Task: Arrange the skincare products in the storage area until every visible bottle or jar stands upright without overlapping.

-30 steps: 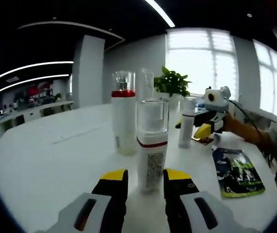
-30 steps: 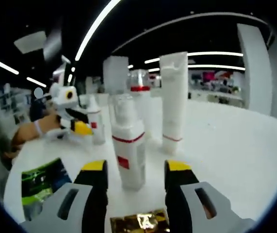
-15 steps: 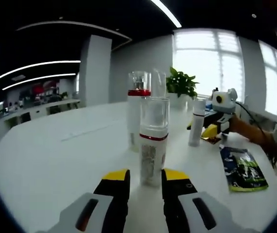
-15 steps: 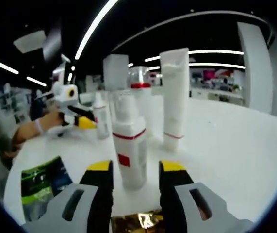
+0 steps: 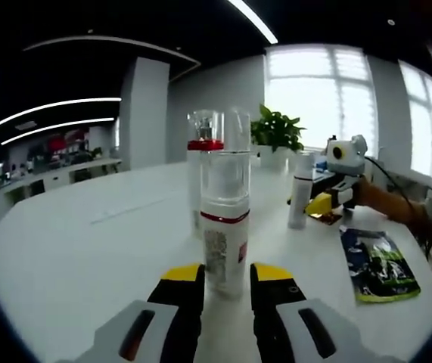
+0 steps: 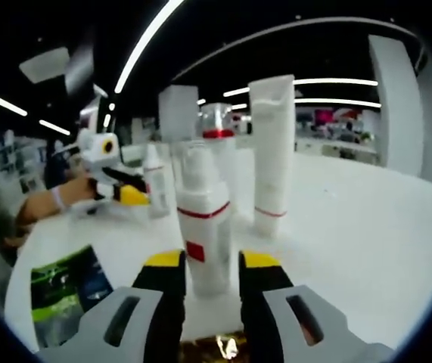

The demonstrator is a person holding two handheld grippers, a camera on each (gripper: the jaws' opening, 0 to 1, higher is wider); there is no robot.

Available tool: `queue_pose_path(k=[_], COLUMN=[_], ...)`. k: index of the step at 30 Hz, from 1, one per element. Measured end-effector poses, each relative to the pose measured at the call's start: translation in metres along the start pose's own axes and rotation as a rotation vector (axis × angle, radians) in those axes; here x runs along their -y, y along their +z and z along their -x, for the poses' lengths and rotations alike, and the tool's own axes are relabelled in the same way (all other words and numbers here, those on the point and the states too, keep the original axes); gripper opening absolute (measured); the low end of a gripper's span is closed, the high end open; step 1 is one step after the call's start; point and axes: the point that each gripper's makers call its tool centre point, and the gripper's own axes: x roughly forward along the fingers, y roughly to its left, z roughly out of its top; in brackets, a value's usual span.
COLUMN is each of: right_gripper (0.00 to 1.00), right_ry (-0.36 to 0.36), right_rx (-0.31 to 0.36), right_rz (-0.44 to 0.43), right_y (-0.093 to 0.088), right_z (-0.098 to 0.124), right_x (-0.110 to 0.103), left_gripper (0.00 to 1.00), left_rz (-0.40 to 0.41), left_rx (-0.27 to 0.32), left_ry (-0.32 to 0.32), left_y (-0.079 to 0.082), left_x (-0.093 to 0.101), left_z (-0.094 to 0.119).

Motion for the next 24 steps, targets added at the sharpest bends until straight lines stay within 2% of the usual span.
queue_pose_path(k=[14, 21, 24], right_gripper=[0.22, 0.22, 0.22], right_ry=[-0.033, -0.1, -0.101], right_rx=[-0.016, -0.014, -0.006], right_rz=[0.028, 0.023, 0.036], right_y=[-0.003, 0.001, 0.002], right_z=[-0.01, -0.022, -0.029], right_x=[0.001, 0.012, 0.011], left_gripper=[0.24, 0.24, 0.24], left_rz=[-0.004, 0.033, 0.025], left_rx=[0.004, 0.004, 0.006], left_ry=[0.003, 0.046, 0.052], left_y=[0.004, 0.009, 0.01], left_x=[0.013, 0.022, 0.027], left_z=[-0.018, -0.035, -0.044])
